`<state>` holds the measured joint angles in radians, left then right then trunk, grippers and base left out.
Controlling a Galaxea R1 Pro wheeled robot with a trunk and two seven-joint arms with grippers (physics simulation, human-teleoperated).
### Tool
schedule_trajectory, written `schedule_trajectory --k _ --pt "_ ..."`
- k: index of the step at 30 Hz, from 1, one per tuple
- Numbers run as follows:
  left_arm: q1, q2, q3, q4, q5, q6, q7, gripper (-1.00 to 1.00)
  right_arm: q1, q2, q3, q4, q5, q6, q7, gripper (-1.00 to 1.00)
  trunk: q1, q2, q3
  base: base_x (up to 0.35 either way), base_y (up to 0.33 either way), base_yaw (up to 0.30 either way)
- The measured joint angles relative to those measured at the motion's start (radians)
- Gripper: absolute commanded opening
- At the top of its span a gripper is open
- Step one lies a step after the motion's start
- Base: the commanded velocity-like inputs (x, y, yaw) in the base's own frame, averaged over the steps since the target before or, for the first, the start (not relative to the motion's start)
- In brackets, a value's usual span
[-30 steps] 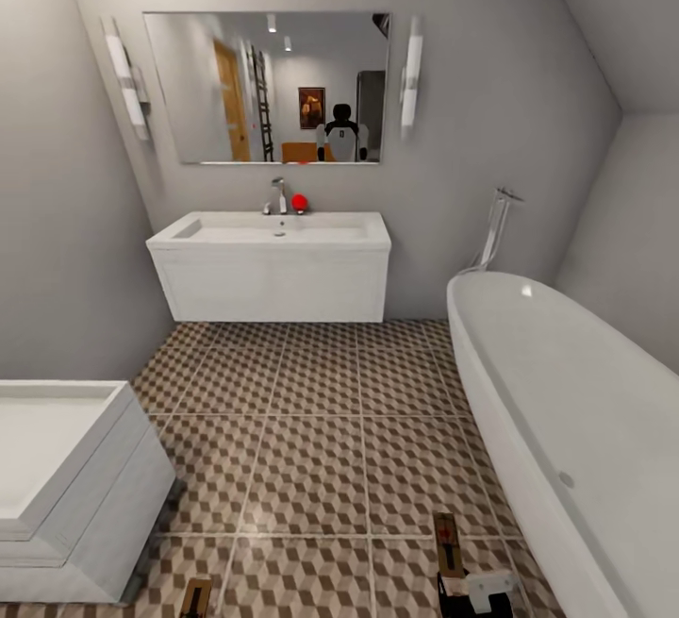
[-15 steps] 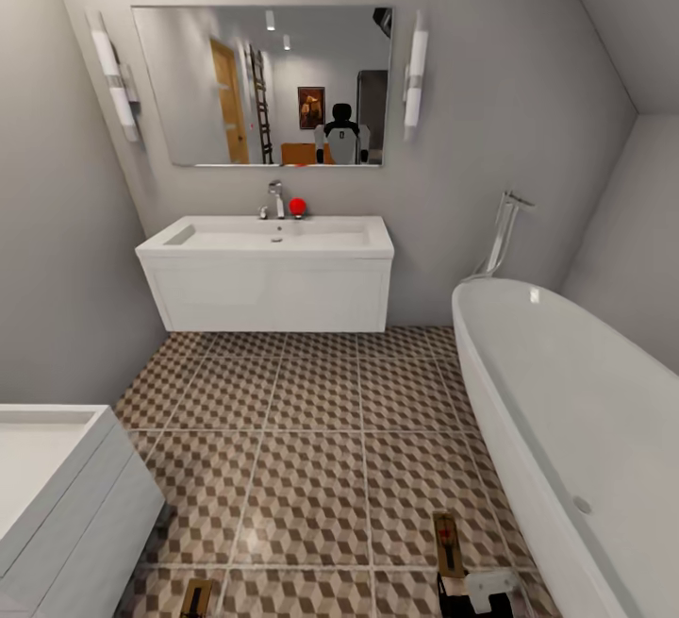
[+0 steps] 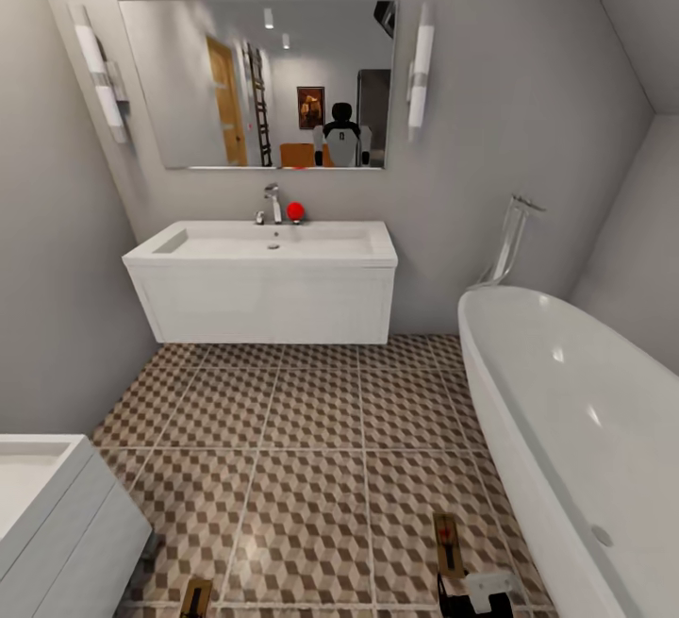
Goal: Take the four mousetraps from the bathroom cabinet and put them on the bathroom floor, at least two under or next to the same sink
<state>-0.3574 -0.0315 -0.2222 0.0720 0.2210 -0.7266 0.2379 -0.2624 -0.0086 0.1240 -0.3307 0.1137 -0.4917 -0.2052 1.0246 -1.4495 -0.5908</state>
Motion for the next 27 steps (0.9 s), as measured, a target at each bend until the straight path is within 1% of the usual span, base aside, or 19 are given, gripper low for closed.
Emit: schedule_trajectory --k 27 --pt "0.000 0.000 0.000 0.000 0.000 0.000 0.000 -1.00 0.000 0.000 0.000 0.000 0.000 0.000 0.000 -1.00 0.000 0.000 0.000 0.256 0.000 0.000"
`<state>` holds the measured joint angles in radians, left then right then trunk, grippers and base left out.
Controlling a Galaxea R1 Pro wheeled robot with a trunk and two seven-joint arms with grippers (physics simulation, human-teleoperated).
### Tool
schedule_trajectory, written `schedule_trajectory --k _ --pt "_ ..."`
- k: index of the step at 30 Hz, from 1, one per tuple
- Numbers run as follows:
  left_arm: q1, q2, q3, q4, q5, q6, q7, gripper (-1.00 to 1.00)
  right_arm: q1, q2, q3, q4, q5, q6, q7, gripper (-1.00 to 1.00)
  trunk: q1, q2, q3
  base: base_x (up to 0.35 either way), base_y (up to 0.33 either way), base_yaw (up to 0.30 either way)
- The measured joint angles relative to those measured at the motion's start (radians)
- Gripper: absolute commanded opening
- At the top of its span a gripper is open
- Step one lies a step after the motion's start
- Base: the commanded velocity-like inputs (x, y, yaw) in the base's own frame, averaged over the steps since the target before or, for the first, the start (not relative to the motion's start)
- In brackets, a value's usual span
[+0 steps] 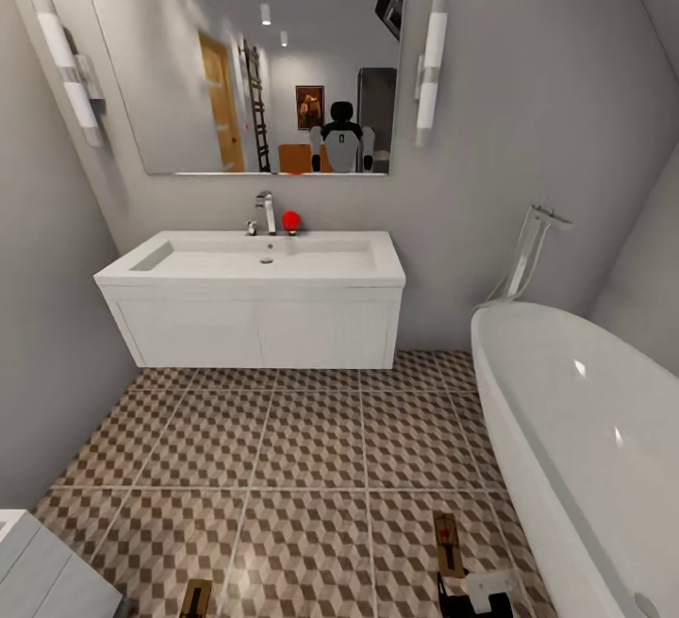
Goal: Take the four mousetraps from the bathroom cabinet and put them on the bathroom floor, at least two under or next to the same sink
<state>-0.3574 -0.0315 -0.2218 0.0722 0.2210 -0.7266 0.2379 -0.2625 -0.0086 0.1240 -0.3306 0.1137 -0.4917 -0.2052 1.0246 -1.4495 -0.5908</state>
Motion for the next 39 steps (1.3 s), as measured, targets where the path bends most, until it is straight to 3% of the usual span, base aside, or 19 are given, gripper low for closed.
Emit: schedule_trajectory --k 22,39 --pt "0.000 0.000 0.000 0.000 0.000 0.000 0.000 -1.00 0.000 0.000 0.000 0.000 0.000 0.000 0.000 -1.00 0.000 0.000 0.000 0.241 0.000 0.000" --pt "0.000 0.000 -0.001 0.001 0.000 0.000 -0.001 -1.00 0.000 -0.002 0.000 0.000 0.000 0.000 0.000 -1.00 0.000 0.000 0.000 0.029 0.000 0.000"
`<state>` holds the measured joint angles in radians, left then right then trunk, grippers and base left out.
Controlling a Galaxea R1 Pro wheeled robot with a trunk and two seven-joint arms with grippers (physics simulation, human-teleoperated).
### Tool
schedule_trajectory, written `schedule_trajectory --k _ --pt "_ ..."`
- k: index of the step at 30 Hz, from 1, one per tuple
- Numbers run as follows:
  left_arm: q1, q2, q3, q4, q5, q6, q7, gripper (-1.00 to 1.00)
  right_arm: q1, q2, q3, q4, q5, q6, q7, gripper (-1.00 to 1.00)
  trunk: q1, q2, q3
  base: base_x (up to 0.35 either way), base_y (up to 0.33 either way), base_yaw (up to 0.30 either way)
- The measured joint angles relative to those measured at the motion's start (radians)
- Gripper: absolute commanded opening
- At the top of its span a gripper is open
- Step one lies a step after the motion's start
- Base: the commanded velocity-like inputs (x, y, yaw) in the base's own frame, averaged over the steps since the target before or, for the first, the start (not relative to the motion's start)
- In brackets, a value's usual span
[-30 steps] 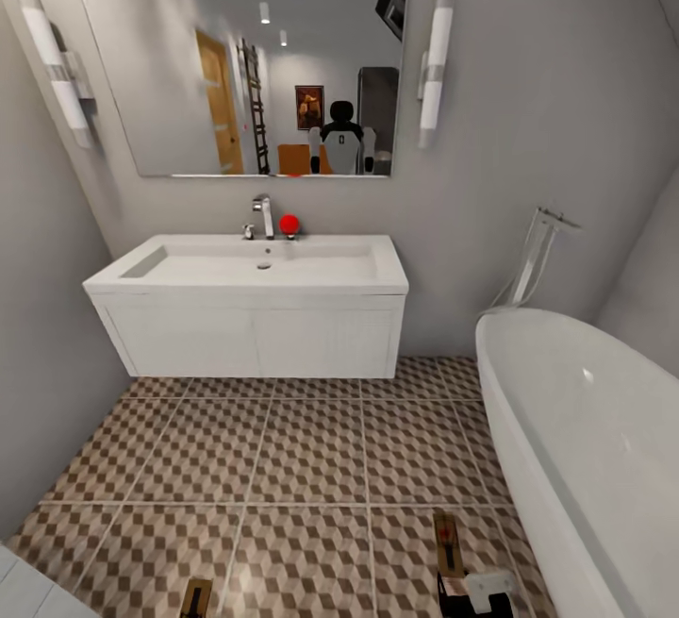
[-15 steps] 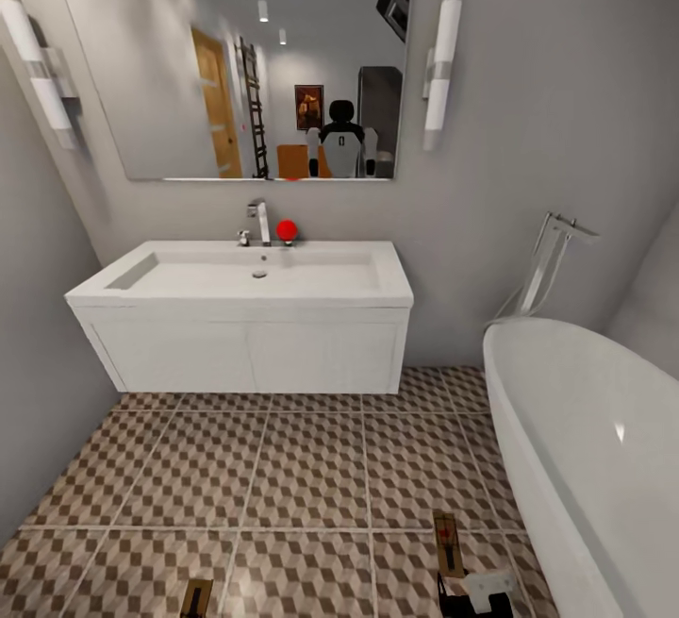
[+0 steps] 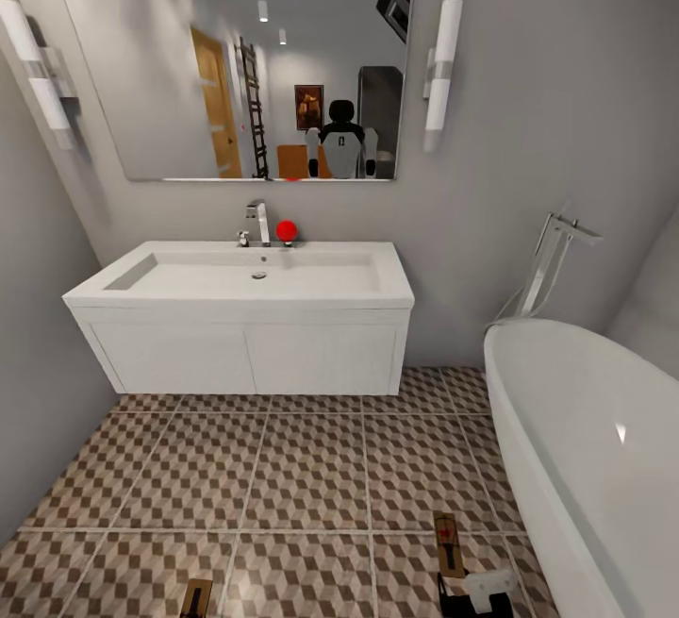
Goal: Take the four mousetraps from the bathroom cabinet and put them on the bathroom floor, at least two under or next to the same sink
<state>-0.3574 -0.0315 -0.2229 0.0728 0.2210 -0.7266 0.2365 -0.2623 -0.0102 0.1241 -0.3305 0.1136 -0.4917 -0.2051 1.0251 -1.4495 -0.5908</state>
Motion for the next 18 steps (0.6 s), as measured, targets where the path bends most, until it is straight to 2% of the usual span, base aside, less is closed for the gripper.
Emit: schedule_trajectory --k 18 --pt "0.000 -0.001 0.000 0.000 0.000 0.000 0.000 -1.00 0.000 -0.003 0.000 0.000 0.001 0.000 0.000 -1.00 0.000 0.000 0.000 0.000 0.000 0.000"
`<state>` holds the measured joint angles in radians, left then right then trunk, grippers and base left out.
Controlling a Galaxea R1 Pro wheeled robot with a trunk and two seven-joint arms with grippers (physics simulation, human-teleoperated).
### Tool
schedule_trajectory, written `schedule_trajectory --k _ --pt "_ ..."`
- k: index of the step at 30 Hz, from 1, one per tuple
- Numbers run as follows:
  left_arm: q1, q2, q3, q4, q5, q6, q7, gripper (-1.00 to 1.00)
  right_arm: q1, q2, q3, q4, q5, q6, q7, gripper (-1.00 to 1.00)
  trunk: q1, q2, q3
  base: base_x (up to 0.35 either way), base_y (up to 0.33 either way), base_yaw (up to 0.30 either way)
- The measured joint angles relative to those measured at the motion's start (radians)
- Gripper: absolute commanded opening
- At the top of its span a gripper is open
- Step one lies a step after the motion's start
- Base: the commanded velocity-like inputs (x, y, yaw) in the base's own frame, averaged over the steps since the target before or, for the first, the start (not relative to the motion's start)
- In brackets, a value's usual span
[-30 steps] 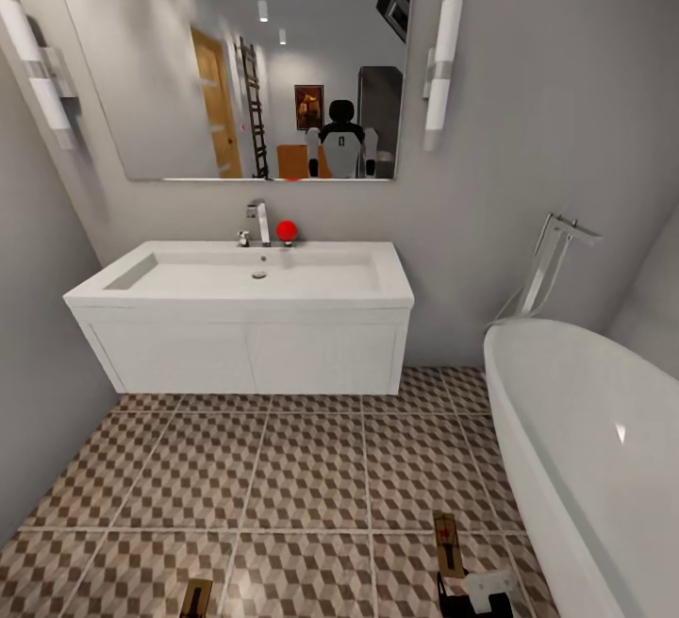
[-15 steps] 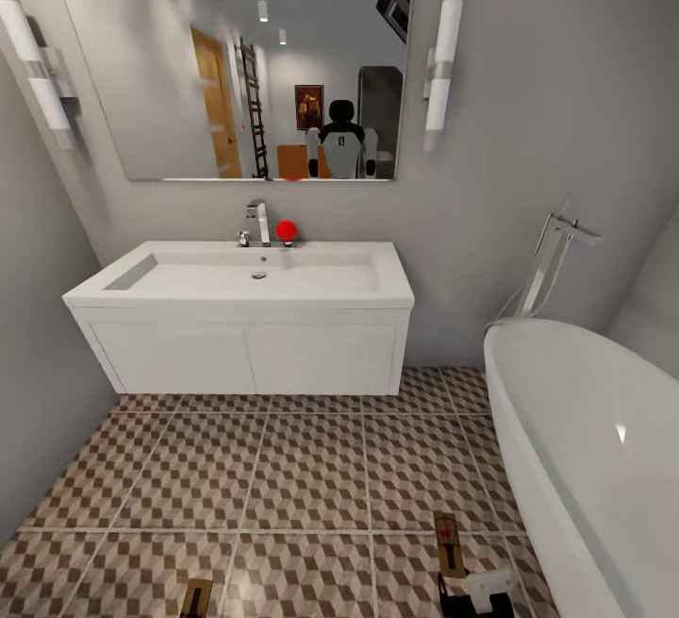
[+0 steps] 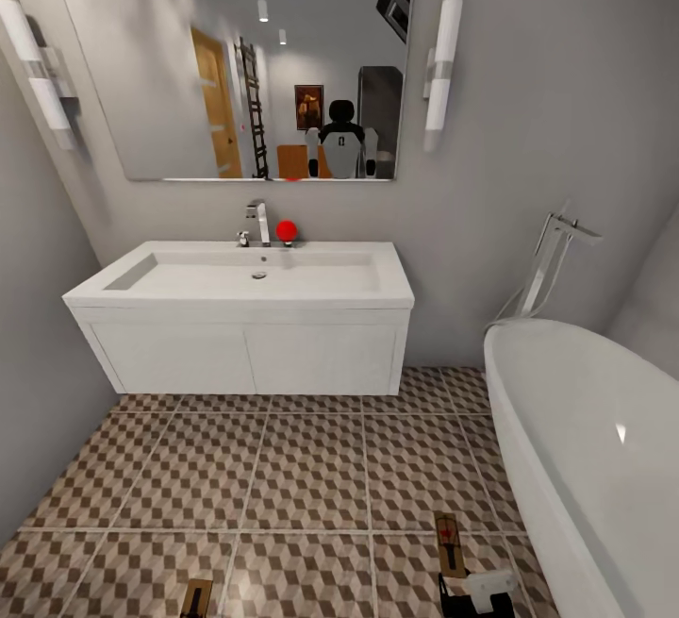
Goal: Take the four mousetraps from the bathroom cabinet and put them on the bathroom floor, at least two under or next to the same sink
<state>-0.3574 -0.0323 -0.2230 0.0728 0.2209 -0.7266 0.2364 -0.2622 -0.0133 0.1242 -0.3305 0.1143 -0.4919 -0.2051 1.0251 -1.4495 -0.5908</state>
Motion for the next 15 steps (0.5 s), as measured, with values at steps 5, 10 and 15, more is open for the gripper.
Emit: schedule_trajectory --k 5,10,15 --pt "0.000 0.000 0.000 0.000 0.000 0.000 0.000 -1.00 0.000 0.000 0.001 0.001 -0.001 0.001 0.000 -1.00 0.000 0.000 0.000 0.000 0.000 0.000" --pt "0.000 0.000 0.000 0.000 0.000 0.000 0.000 -1.00 0.000 0.002 0.001 0.003 -0.001 0.001 0.000 -1.00 0.000 0.000 0.000 0.000 0.000 0.000" --pt "0.000 -0.005 0.005 -0.006 0.000 0.015 0.005 -1.00 0.000 0.006 -0.002 0.004 -0.002 0.005 0.001 -1.00 0.000 0.000 0.000 0.000 0.000 0.000"
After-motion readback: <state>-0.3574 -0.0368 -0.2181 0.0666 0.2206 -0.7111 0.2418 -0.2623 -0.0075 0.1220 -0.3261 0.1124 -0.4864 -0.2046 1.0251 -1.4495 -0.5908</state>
